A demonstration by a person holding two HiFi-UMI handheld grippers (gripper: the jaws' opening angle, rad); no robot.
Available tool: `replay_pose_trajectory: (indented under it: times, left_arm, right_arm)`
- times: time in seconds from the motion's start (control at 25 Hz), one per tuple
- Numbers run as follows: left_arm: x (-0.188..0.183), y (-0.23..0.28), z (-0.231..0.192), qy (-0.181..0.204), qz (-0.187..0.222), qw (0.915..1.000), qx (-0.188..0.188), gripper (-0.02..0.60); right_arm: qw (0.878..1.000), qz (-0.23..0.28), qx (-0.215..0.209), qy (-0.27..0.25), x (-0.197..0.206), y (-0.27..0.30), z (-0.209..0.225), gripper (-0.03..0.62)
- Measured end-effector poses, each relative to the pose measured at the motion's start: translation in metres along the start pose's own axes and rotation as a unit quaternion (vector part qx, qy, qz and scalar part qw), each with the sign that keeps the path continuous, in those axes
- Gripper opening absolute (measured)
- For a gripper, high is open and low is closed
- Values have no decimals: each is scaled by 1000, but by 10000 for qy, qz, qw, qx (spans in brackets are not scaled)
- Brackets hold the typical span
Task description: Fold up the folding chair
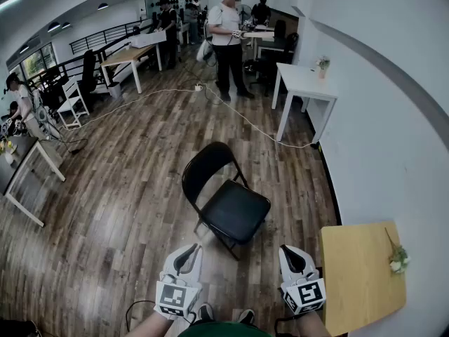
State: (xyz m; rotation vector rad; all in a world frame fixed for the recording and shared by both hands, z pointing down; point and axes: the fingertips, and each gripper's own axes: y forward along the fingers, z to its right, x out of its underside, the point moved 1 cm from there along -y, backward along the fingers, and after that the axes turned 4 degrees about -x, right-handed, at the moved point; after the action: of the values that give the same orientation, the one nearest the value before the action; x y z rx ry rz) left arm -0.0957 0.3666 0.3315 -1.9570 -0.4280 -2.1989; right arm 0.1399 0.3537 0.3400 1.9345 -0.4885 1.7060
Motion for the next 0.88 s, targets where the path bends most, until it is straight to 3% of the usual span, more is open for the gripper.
replay_pose_trajectory:
  times: [0.56,0.88]
  left_arm:
    - [4,-9,-21,-40,86,9998,165,40]
    - [17,-17,-65,-160,176,9992,311,40]
  right_arm:
    - [9997,-97,42,203,1,11,-21,3]
    - [9989,-288,239,-286,-11,34,-51,3]
